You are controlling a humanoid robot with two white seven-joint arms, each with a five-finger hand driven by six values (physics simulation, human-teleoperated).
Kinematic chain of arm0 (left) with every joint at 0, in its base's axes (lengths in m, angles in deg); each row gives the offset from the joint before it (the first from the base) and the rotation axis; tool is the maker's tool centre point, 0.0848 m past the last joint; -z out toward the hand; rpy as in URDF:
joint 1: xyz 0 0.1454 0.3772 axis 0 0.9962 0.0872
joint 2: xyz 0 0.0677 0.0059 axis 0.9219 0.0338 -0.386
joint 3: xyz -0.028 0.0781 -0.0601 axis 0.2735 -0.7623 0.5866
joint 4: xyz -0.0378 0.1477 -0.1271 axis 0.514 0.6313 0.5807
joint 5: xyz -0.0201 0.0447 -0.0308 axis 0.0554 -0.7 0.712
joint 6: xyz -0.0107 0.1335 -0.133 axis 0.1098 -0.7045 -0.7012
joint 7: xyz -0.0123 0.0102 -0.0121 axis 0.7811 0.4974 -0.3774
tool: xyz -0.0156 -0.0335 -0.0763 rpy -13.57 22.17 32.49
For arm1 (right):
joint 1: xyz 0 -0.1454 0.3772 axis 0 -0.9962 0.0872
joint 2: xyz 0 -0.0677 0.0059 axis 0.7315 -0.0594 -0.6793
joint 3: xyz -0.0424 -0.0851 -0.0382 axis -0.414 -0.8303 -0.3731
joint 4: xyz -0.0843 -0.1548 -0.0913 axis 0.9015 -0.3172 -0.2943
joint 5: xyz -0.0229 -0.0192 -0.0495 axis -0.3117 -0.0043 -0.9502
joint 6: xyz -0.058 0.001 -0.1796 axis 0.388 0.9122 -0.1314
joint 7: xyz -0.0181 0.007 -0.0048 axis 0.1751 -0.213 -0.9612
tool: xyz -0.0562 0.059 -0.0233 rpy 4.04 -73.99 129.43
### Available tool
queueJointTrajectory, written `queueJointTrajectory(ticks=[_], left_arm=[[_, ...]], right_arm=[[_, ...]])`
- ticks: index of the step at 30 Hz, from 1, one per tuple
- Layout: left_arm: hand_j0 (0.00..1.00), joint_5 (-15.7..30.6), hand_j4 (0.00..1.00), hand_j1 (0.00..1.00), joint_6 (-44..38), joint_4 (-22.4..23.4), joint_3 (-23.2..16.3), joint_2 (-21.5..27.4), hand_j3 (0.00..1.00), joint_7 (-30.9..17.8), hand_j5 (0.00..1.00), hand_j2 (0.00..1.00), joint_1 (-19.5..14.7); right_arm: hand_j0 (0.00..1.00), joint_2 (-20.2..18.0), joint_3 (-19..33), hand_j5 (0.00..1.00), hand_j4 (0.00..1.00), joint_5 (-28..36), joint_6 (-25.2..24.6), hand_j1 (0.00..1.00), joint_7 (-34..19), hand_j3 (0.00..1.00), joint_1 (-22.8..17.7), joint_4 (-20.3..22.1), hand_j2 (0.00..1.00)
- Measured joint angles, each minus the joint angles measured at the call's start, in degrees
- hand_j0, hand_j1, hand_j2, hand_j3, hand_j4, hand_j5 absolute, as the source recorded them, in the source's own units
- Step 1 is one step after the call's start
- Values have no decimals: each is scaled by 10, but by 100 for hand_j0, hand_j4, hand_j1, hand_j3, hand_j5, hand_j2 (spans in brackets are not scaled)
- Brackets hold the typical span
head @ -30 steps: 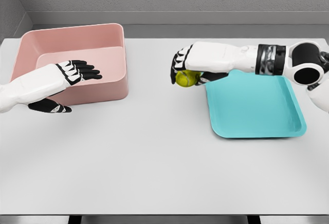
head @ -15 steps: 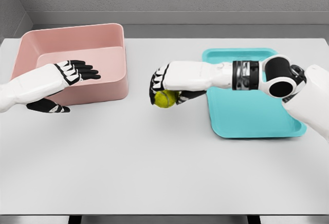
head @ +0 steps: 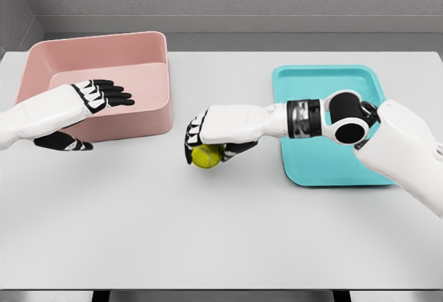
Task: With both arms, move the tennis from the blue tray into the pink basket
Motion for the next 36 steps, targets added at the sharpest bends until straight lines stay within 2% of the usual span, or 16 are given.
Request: queueJointTrajectory(ticks=[1, 4, 6, 10, 30, 32, 35, 36], left_arm=[[100, 0, 100, 100, 0, -4, 1, 2, 100, 0, 100, 100, 1], [100, 0, 100, 100, 0, -11, 4, 5, 100, 0, 100, 100, 1], [100, 1, 100, 100, 0, -13, 5, 6, 100, -1, 100, 100, 1], [100, 2, 100, 100, 0, -14, 7, 9, 100, -1, 100, 100, 1], [100, 8, 100, 100, 0, -19, 8, 14, 100, 0, 100, 100, 6], [100, 11, 100, 100, 0, -19, 8, 14, 100, 0, 100, 100, 5], [100, 12, 100, 100, 0, -19, 9, 11, 100, 0, 100, 100, 0], [100, 11, 100, 100, 0, -19, 10, 10, 100, 0, 100, 100, 0]], right_arm=[[56, 2, 0, 56, 56, -1, 0, 56, -1, 56, 0, -2, 56], [73, 4, -1, 73, 73, -3, 0, 73, -1, 73, 0, -6, 73], [79, 5, 0, 79, 79, -4, 0, 79, -1, 79, 0, -9, 79], [82, 5, 1, 82, 82, -4, 0, 82, -1, 82, -1, -14, 82], [82, -6, 21, 82, 82, -4, 0, 82, -5, 82, -3, -17, 82], [82, -14, 30, 82, 82, -2, 0, 82, -3, 82, -3, -15, 82], [83, -48, 57, 83, 83, 7, 0, 83, 0, 83, -3, -11, 83], [92, -65, 69, 92, 92, 13, 0, 92, 1, 92, -13, -10, 92]])
